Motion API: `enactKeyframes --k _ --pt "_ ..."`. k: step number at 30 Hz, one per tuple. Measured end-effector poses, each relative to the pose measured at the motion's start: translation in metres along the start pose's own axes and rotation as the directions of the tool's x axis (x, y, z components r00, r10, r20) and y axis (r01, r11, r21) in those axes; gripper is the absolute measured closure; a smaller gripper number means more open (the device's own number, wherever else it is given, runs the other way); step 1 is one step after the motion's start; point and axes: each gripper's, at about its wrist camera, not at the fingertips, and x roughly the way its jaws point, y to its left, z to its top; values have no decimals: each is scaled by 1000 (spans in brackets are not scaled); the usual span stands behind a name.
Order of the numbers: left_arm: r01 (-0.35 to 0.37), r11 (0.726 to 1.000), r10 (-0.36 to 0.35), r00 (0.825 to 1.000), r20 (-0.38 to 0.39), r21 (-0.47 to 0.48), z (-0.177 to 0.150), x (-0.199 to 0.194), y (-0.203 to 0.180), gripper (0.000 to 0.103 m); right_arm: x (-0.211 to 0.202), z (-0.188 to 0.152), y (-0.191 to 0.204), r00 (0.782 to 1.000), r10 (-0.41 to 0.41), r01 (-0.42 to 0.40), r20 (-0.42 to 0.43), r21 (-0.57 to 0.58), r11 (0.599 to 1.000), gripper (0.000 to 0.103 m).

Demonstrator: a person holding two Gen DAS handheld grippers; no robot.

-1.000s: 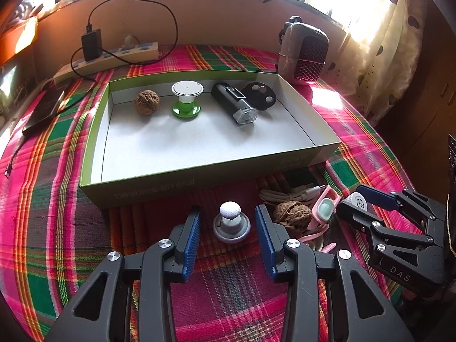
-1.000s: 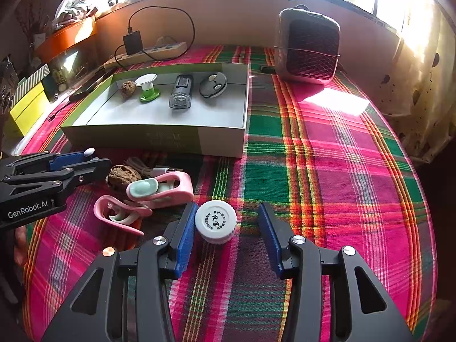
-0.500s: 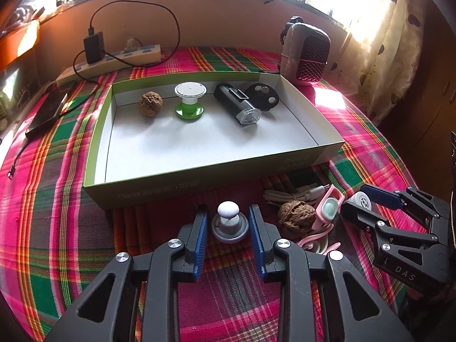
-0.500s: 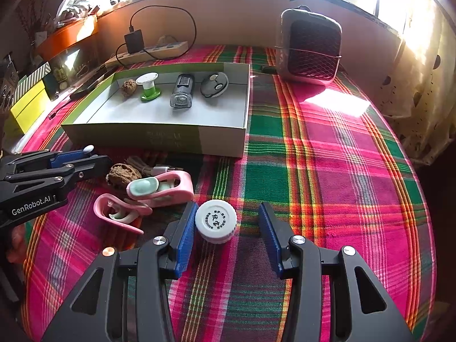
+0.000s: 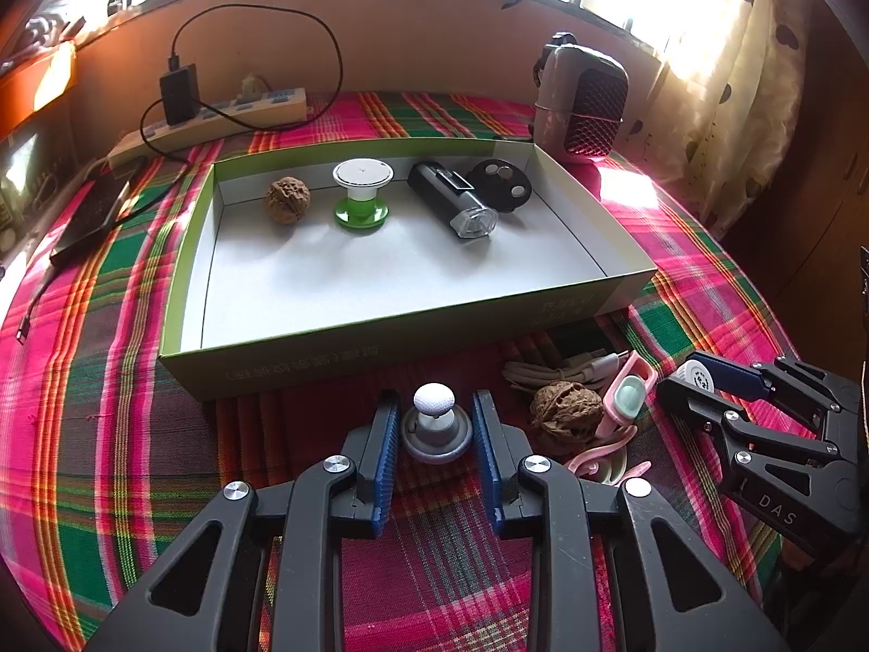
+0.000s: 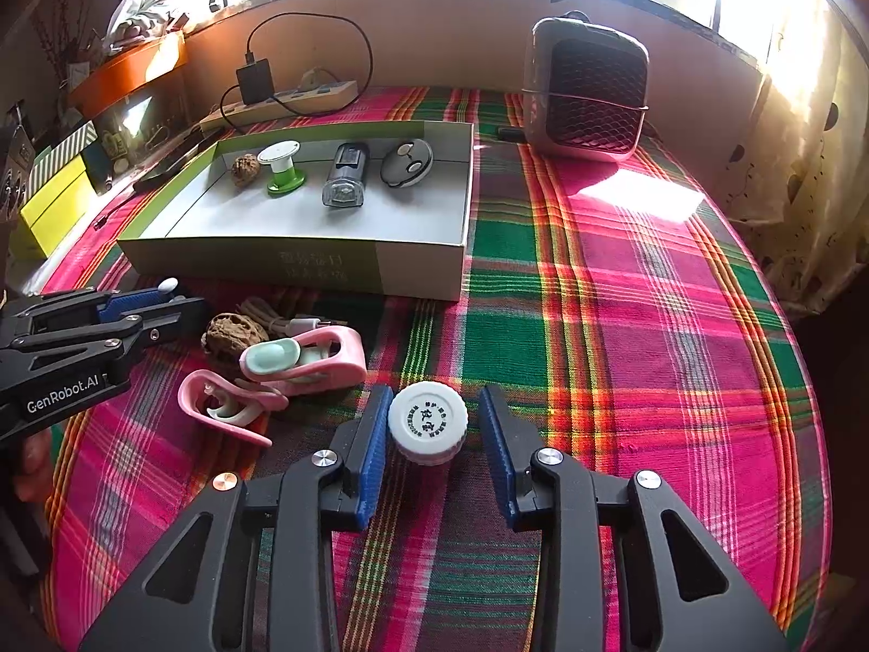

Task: Organize objects
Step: 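Grasp the white knob with the left gripper while the right grasps the white round container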

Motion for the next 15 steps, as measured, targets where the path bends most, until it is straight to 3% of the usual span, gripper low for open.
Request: enactKeyframes --k 4,15 --pt "0 1000 0 1000 0 0 0 0 0 79 0 0 0 1000 -2 2 1 0 1000 74" --pt "-12 1000 12 1000 5 15 0 -1 -1 79 -1 0 -1 1000 -1 1 2 2 1000 74"
